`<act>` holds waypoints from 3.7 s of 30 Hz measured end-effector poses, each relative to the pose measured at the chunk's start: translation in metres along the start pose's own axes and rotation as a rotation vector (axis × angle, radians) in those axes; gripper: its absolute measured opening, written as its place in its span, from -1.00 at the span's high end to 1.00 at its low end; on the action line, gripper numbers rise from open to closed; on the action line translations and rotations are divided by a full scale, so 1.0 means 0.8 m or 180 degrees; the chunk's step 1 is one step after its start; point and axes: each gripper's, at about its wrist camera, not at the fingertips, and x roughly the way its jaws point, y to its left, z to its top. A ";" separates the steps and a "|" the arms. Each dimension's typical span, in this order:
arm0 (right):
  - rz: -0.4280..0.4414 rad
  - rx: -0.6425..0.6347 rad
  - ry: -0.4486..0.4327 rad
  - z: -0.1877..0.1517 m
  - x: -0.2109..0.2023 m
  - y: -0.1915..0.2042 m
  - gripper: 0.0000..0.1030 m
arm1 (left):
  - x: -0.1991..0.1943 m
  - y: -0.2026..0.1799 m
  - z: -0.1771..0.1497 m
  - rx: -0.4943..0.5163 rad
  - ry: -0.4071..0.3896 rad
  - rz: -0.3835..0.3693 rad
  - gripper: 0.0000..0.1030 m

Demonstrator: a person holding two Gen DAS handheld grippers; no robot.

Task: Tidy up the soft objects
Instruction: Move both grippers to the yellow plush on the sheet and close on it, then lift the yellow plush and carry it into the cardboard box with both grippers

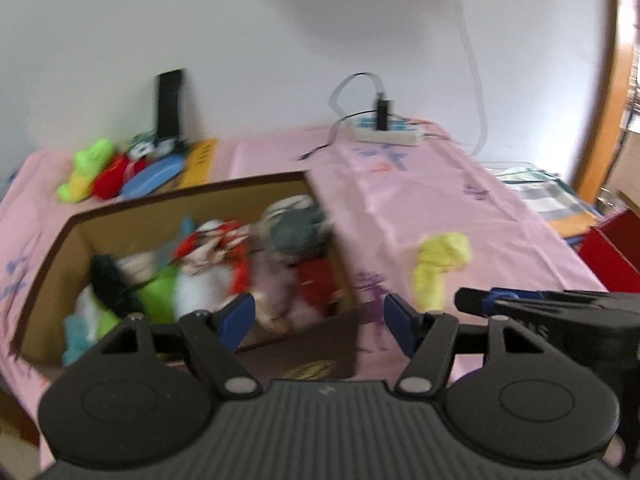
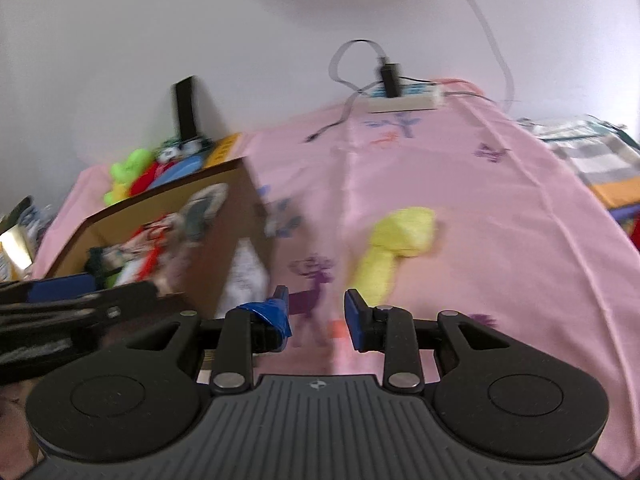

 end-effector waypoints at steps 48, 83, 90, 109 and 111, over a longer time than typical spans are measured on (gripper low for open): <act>0.0488 0.0726 0.0383 0.067 0.143 -0.112 0.62 | 0.251 -0.117 0.006 0.0456 0.0246 -0.0739 0.29; 0.0961 -0.0363 -0.0487 0.062 -0.008 0.069 0.68 | 0.014 0.001 0.008 -0.0146 -0.0617 -0.0531 0.33; 0.1147 -0.0569 -0.0483 0.062 0.006 0.121 0.68 | 0.003 0.054 0.008 -0.0333 -0.0685 -0.0382 0.33; 0.0977 -0.0805 -0.0183 0.039 0.076 0.154 0.63 | 0.070 0.112 -0.007 -0.0498 -0.0195 -0.0322 0.27; 0.0984 -0.0807 -0.0156 0.038 0.079 0.154 0.63 | 0.074 0.115 -0.009 -0.0494 -0.0166 -0.0320 0.21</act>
